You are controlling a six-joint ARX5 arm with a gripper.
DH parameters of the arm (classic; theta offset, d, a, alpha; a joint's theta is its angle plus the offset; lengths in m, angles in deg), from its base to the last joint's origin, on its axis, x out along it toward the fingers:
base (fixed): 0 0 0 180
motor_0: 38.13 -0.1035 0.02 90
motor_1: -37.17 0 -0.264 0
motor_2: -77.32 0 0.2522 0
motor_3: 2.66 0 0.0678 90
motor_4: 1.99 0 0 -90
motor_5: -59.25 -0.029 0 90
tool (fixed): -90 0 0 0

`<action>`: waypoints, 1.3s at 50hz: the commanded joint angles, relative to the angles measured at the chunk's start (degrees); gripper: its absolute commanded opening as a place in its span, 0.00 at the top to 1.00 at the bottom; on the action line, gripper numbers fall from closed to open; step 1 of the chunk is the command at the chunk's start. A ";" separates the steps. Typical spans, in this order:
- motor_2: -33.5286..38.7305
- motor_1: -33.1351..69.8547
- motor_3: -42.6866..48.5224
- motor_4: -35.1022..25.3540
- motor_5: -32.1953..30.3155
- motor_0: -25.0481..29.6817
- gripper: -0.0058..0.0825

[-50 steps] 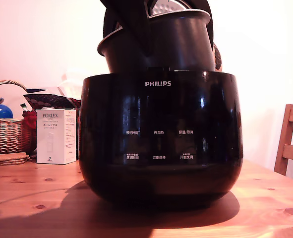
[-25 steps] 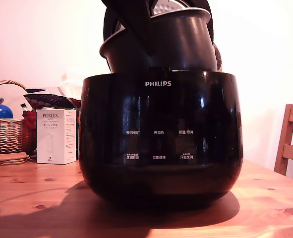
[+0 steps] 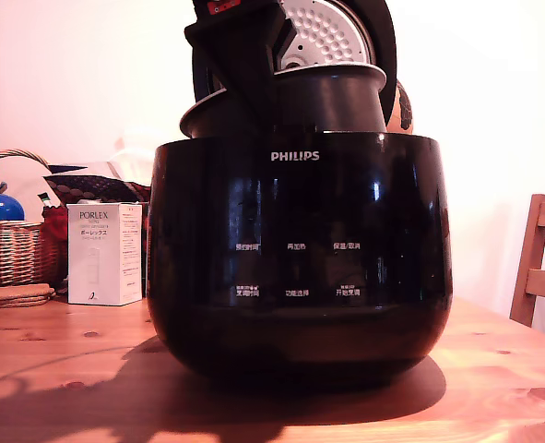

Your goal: Place the pot you are holding inside the rice cooker

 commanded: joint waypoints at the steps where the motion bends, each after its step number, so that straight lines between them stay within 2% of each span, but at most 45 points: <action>1: -1.46 0.02 -1.99 -0.63 -0.46 0.13 0.94; 12: -1.46 0.02 -3.34 -2.16 -0.42 0.13 0.80; 30: -1.49 -0.02 -3.65 -1.99 -0.42 0.13 0.79; 36: -2.49 -0.07 -1.18 -1.95 1.25 0.13 0.72; 44: -5.44 -0.07 3.21 -1.57 3.67 0.13 0.72; 48: -7.58 -0.07 5.29 -1.55 6.86 0.13 0.73; 51: -9.40 -0.07 6.73 -1.46 6.99 0.13 0.73; 52: -9.88 -0.07 7.04 -1.36 9.38 0.13 0.74; 58: -12.46 -0.07 8.46 -0.66 11.72 -0.04 0.89; 59: -12.85 -0.07 8.52 -0.39 14.99 -0.22 0.93; 60: -13.16 -0.07 8.52 -0.20 14.99 -0.42 0.96; 61: -13.40 -0.09 8.52 0.02 14.99 -0.61 0.97; 62: -13.66 -0.09 8.52 0.07 18.82 -0.87 0.96; 64: -14.10 -0.17 8.52 0.15 18.82 -1.49 0.96; 65: -14.27 -0.28 8.50 0.15 22.10 -1.84 0.96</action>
